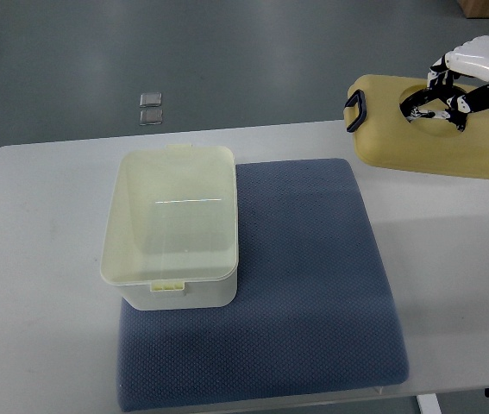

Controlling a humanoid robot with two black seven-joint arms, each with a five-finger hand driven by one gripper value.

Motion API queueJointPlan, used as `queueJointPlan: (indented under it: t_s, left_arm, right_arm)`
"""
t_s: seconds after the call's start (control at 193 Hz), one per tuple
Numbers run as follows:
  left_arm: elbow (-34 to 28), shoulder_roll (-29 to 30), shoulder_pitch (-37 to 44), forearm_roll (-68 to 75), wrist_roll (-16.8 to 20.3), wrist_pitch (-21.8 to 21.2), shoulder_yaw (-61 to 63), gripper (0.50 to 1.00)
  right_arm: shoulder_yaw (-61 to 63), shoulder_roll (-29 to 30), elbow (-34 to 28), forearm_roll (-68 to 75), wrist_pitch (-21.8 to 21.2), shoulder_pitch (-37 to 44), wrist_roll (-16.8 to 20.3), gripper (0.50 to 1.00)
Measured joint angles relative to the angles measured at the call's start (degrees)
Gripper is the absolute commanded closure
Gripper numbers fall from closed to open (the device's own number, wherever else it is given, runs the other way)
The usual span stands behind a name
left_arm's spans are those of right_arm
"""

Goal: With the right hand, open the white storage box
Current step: 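Lower the held lid onto the mat beside the box and release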

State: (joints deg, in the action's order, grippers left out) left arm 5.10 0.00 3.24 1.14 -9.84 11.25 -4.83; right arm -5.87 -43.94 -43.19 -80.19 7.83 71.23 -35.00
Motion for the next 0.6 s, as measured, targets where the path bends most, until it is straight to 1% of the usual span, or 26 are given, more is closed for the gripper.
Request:
queueJointPlan:
  t_s: [0.223, 0.601]
  left_arm:
    - [0.0, 0.0, 0.0, 0.0, 0.0, 0.0, 0.0, 0.500]
    - [0.0, 0.0, 0.0, 0.0, 0.0, 0.0, 0.0, 0.500]
  right_arm:
    - [0.1, 3.9, 2.7, 0.0, 1.4, -3.6, 0.0, 1.000]
    - [0.2, 10.3, 2.9, -0.1, 2.3, -5.0, 0.0, 1.000]
